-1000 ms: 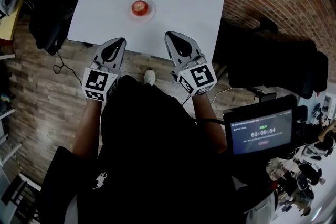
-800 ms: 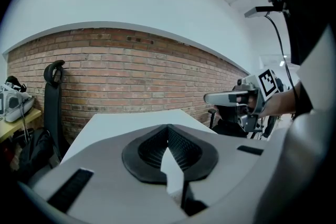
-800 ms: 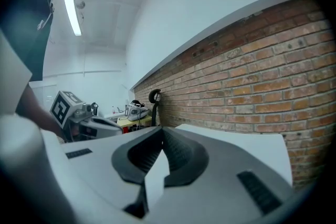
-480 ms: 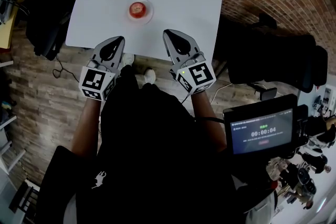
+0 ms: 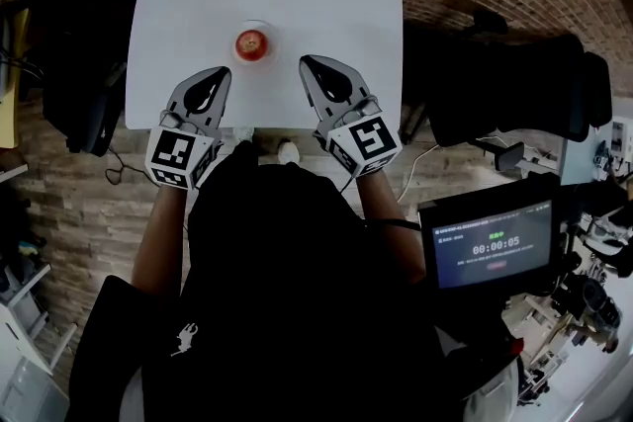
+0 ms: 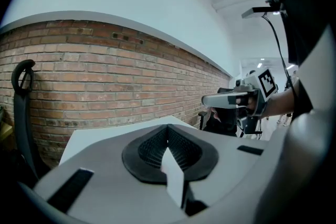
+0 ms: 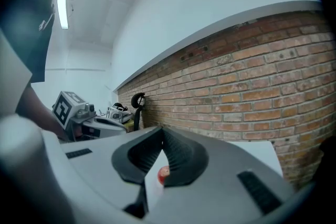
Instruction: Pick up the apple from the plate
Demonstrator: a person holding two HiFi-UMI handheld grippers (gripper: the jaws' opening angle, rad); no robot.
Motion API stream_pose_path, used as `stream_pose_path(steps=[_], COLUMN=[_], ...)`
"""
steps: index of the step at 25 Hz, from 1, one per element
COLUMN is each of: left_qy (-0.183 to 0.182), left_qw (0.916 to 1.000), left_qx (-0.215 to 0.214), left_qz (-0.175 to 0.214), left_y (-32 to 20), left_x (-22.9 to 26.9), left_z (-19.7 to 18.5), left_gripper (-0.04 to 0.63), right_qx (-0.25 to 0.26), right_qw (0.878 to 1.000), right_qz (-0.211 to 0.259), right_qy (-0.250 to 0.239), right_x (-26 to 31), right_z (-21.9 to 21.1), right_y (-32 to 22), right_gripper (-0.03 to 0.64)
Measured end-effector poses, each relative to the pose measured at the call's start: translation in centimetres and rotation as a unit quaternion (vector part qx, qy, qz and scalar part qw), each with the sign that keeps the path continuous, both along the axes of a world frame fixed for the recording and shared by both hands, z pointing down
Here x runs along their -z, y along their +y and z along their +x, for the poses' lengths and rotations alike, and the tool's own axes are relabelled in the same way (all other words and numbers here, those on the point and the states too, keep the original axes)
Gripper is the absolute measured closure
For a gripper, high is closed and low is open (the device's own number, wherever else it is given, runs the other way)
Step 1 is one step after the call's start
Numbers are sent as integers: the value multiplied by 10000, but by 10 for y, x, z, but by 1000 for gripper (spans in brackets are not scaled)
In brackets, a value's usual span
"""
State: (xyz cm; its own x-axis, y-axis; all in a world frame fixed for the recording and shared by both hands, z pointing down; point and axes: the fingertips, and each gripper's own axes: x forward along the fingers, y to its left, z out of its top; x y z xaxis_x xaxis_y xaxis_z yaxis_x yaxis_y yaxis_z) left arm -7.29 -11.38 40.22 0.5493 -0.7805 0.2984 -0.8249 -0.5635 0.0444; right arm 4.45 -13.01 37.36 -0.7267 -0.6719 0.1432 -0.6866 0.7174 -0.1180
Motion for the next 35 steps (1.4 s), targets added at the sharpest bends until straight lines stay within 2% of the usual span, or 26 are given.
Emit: stream_pose_path(steps=[7, 18, 24, 30, 35], left_qy=[72, 209, 23, 15, -12], left_qw=[9993, 9963, 9933, 9928, 9924], left_qx=[-361, -824, -1147, -1182, -1215], left_qz=[56, -129, -156, -169, -207], left_y=[-27, -59, -67, -73, -70], left_x=[-3, -20, -25, -26, -30], left_z=[-20, -37, -31, -29, -29], left_gripper=[589, 589, 589, 589, 589], right_qx=[-358, -780, -1048, -1137, -1020], right_qw=[9993, 9966, 9939, 9928, 9940], right_qz=[15, -62, -182, -234, -188], right_qy=[113, 260, 303, 305, 350], right_x=[-2, -5, -7, -8, -7], right_z=[-19, -37, -33, -32, -41], right_y=[-18, -39, -45, -43, -43], right_gripper=[612, 612, 612, 612, 612])
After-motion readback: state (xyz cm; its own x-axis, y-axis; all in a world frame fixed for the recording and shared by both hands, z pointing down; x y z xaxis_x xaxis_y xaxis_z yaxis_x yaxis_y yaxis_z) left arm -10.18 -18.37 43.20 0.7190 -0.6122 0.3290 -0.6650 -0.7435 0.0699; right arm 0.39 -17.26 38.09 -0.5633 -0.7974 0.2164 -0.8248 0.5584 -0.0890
